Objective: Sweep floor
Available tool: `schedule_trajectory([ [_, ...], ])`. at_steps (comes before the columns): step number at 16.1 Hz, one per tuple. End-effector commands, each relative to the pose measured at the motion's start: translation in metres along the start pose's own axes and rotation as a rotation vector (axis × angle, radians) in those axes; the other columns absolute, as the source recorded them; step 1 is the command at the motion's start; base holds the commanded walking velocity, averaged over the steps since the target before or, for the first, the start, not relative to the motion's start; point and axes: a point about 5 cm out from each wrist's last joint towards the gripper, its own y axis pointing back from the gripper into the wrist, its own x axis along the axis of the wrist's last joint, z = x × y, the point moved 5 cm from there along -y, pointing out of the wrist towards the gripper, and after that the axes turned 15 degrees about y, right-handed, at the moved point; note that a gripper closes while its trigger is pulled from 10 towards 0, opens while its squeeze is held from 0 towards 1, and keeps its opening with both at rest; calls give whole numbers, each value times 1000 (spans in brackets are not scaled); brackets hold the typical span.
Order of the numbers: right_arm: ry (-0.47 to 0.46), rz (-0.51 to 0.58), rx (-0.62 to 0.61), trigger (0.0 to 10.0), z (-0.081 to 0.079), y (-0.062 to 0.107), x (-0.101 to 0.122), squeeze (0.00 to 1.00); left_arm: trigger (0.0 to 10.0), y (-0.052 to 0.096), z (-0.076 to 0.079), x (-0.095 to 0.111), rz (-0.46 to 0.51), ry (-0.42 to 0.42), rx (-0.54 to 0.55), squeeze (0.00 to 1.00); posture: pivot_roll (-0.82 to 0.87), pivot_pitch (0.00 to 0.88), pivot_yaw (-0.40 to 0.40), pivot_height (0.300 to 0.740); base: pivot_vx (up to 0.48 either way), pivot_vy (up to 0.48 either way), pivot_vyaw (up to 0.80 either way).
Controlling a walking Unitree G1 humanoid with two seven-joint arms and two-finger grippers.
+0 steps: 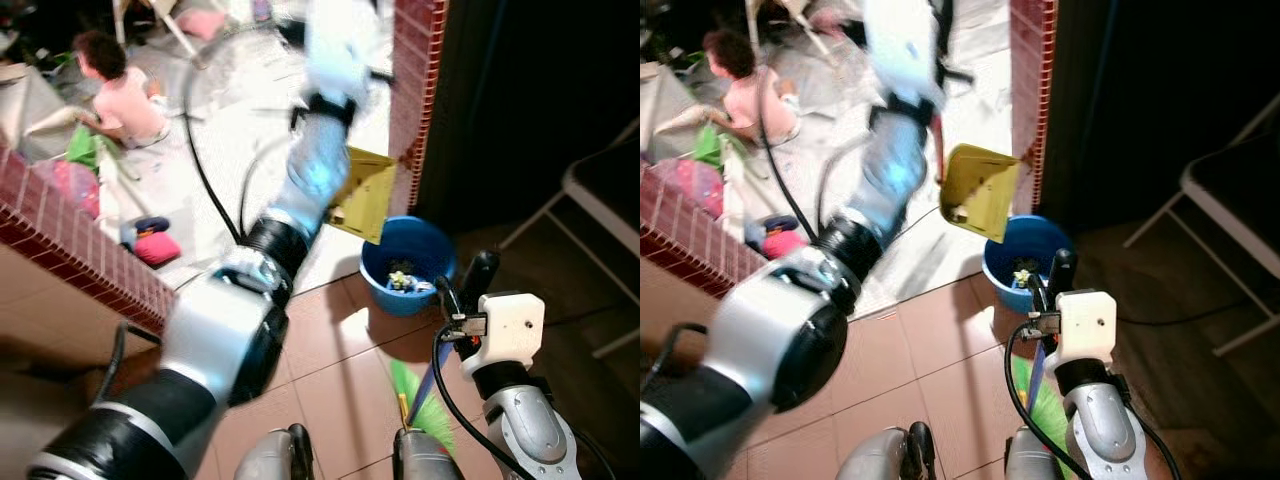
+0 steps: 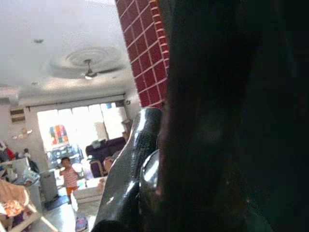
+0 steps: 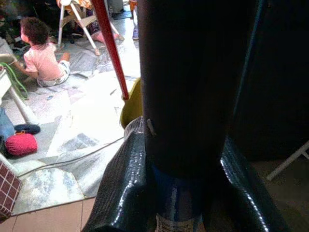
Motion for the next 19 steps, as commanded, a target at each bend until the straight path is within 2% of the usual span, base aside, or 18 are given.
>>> schedule_trajectory([
  [1, -46, -56, 32, 10000, -11, 3, -11, 0, 10000, -6, 26, 36, 187, 29, -104, 0, -346, 204, 199, 740, 0, 0, 0],
  [2, -46, -56, 32, 10000, -11, 3, -11, 0, 10000, -5, 28, 36, 189, 34, -110, 0, -346, 204, 199, 740, 0, 0, 0],
  [3, -45, -57, 30, 10000, -12, 1, -11, 0, 10000, 7, 45, 33, 198, 59, -156, 0, -339, 198, 198, 740, 0, 0, 0],
  [5, -44, -53, 34, 10000, -13, -2, -11, 0, 10000, 24, 68, 32, 220, 105, -227, 0, -335, 189, 195, 740, 0, 0, 0],
  [8, -41, -52, 37, 10000, -13, -6, -12, 0, 10000, 48, 92, 25, 197, 174, -262, 0, -327, 179, 189, 740, 0, 0, 0],
  [11, -38, -49, 45, 10000, -13, -9, -12, 0, 10000, 50, 92, 24, 177, 187, -247, 0, -317, 173, 181, 740, 0, 0, 0],
  [13, -36, -49, 50, 10000, -13, -11, -14, 0, 10000, 41, 82, 31, 182, 192, -207, 0, -312, 167, 177, 740, 0, 0, 0],
  [15, -35, -49, 51, 10000, -13, -13, -15, 0, 10000, 38, 77, 36, 186, 193, -179, 0, -308, 160, 175, 740, 0, 0, 0],
  [16, -34, -48, 52, 10000, -13, -15, -15, 0, 10000, 36, 69, 39, 185, 195, -134, 0, -306, 158, 172, 740, 0, 0, 0],
  [18, -32, -49, 54, 10000, -13, -17, -16, 0, 10000, 35, 58, 37, 170, 193, -68, 0, -304, 156, 168, 740, 0, 0, 0],
  [19, -32, -48, 54, 10000, -13, -17, -16, 0, 10000, 36, 60, 42, 196, 177, -83, 0, -302, 154, 162, 740, 0, 0, 0],
])
